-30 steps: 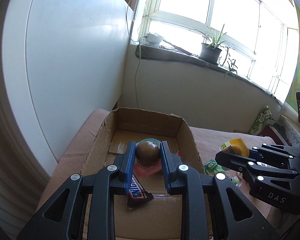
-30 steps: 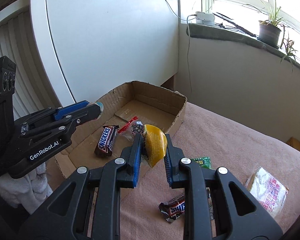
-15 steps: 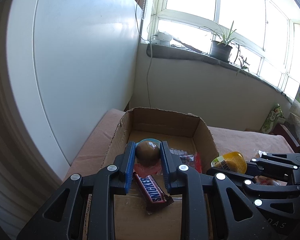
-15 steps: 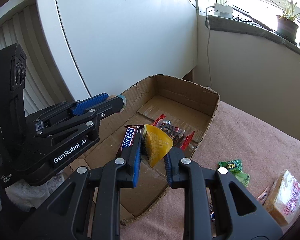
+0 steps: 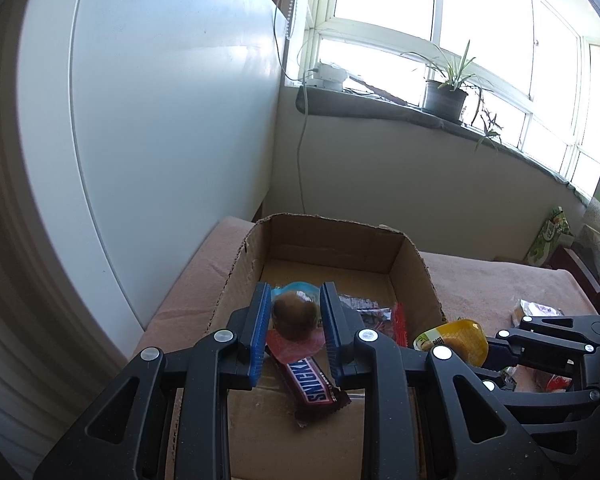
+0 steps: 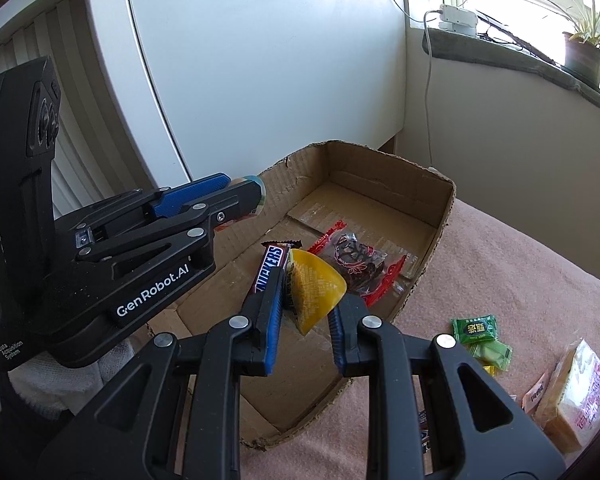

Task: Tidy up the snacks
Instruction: 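Carry both items into the cardboard box and open both grippers, then move both grippers to the bread bag and grasp it with the right gripper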

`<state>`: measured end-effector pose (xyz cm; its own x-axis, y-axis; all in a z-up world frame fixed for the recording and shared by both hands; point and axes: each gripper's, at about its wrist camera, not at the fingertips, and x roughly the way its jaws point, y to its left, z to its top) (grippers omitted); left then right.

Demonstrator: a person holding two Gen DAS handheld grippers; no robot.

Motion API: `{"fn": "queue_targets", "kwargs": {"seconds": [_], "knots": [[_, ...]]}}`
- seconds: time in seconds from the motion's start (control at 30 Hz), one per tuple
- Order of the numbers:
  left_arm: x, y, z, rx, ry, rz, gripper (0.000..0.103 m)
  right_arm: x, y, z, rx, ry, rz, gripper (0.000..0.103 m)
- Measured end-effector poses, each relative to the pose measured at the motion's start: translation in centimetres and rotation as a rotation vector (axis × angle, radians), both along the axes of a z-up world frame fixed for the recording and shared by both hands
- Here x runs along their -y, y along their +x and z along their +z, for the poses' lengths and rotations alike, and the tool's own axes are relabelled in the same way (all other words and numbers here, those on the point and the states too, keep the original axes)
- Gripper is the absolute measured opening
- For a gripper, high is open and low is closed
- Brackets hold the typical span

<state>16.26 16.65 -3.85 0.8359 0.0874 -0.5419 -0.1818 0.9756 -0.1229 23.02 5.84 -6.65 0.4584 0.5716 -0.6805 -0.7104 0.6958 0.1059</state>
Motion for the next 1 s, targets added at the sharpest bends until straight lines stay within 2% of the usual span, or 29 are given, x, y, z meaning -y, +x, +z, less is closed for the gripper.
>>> {"fn": "queue_targets", "kwargs": {"seconds": [0.07, 0.17, 0.47, 0.57, 0.67, 0.8, 0.87, 0.97, 1.0], "knots": [[0.0, 0.0, 0.1, 0.002, -0.001, 0.001, 0.024, 0.0, -0.2, -0.1, 0.006, -0.009, 0.003, 0.024], [0.1, 0.0, 0.1, 0.001, -0.001, 0.002, 0.027, 0.2, -0.3, 0.0, 0.019, -0.004, -0.003, 0.055], [0.4, -0.1, 0.4, 0.012, -0.005, 0.011, 0.028, 1.7, -0.4, 1.0, 0.051, -0.007, -0.023, 0.059], [0.8, -0.1, 0.6, 0.018, -0.006, 0.007, 0.036, 2.4, -0.3, 1.1, 0.062, -0.016, -0.041, 0.068], [1.5, -0.1, 0.9, 0.026, -0.007, -0.003, 0.043, 3.5, -0.1, 1.1, 0.075, -0.03, -0.063, 0.072], [3.0, 0.1, 1.1, 0.031, -0.002, -0.026, 0.055, 5.4, 0.2, 1.3, 0.098, -0.046, -0.116, 0.089], [3.8, 0.3, 1.2, 0.029, 0.001, -0.039, 0.057, 6.7, 0.4, 1.4, 0.1, -0.045, -0.147, 0.09], [5.2, 0.4, 1.3, 0.03, -0.004, -0.068, 0.069, 8.8, 0.9, 1.6, 0.09, -0.041, -0.192, 0.091], [5.7, 0.5, 1.3, 0.029, -0.01, -0.079, 0.07, 9.5, 1.2, 1.7, 0.09, -0.039, -0.207, 0.091]]}}
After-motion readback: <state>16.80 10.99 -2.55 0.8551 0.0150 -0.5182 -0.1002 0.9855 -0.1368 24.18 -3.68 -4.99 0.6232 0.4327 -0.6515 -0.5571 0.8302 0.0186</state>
